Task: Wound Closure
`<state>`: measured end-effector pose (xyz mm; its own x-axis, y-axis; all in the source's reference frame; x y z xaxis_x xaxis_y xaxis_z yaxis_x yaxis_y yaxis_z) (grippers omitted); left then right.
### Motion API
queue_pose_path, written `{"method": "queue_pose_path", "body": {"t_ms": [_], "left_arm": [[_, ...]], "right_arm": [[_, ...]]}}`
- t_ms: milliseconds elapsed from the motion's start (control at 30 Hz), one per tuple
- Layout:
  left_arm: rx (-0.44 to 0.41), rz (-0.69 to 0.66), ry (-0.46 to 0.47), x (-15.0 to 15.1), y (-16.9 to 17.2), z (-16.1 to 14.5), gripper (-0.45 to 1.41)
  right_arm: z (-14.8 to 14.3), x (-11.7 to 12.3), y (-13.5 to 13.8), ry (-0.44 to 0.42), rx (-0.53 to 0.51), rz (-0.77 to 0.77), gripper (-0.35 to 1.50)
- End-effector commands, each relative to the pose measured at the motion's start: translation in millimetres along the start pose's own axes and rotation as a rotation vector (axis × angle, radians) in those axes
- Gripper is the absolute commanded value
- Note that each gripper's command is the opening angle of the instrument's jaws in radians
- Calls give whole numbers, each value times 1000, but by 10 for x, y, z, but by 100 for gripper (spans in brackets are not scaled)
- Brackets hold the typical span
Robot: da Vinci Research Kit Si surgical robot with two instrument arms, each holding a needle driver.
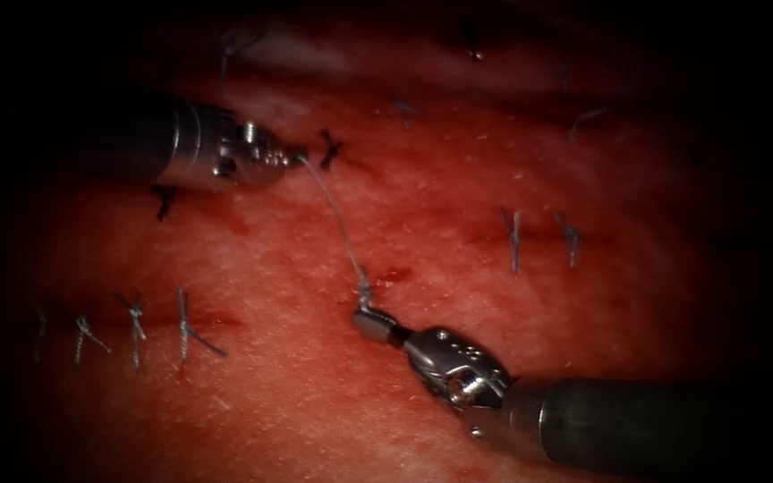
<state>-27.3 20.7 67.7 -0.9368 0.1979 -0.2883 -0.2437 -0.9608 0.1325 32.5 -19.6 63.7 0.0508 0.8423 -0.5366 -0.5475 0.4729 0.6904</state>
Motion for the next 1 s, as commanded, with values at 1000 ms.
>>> {"method": "queue_pose_path", "body": {"t_ms": [1000], "left_arm": [[117,-47,6,-24,-58,38,-45]], "right_arm": [[-42,-48,2,105,156,-514,-35]]}}
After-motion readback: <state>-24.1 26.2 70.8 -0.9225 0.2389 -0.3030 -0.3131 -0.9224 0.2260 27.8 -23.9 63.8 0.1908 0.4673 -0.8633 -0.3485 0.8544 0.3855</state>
